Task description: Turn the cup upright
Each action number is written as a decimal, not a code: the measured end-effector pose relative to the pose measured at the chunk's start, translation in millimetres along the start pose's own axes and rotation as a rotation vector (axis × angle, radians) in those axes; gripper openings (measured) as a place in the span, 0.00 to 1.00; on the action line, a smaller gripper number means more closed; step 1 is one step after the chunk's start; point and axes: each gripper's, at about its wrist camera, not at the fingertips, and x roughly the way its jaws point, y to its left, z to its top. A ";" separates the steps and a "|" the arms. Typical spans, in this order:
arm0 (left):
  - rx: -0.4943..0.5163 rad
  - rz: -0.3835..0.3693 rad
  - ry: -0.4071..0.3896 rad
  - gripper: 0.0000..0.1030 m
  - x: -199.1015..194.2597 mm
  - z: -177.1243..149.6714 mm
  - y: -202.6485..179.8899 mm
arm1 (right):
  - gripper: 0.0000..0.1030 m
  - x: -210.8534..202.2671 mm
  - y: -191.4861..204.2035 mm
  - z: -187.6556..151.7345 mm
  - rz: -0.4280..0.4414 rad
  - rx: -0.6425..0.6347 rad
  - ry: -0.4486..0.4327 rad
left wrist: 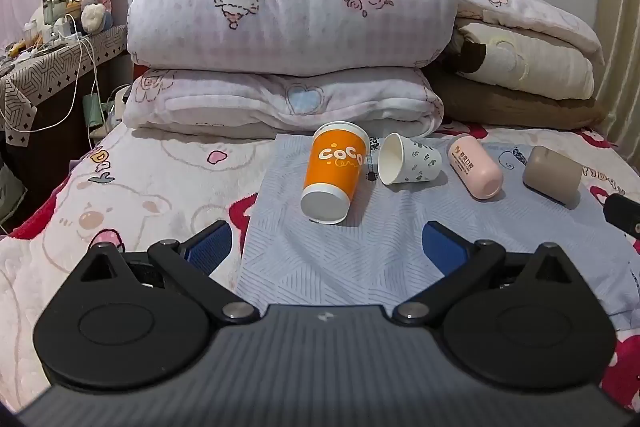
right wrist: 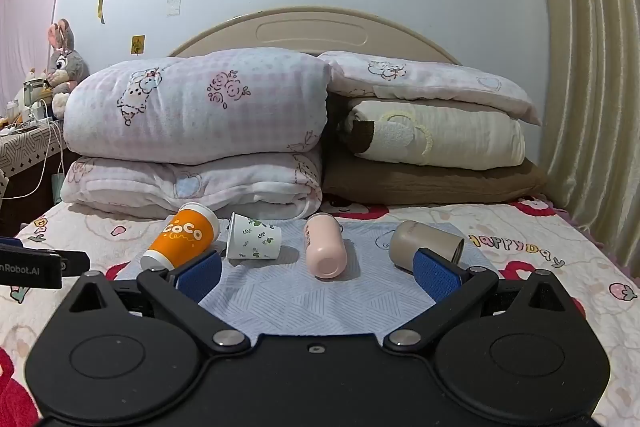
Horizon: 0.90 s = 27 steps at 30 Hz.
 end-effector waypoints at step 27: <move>-0.003 -0.016 -0.012 1.00 -0.6 0.8 2.4 | 1.00 0.8 -1.5 2.0 -0.006 0.008 0.020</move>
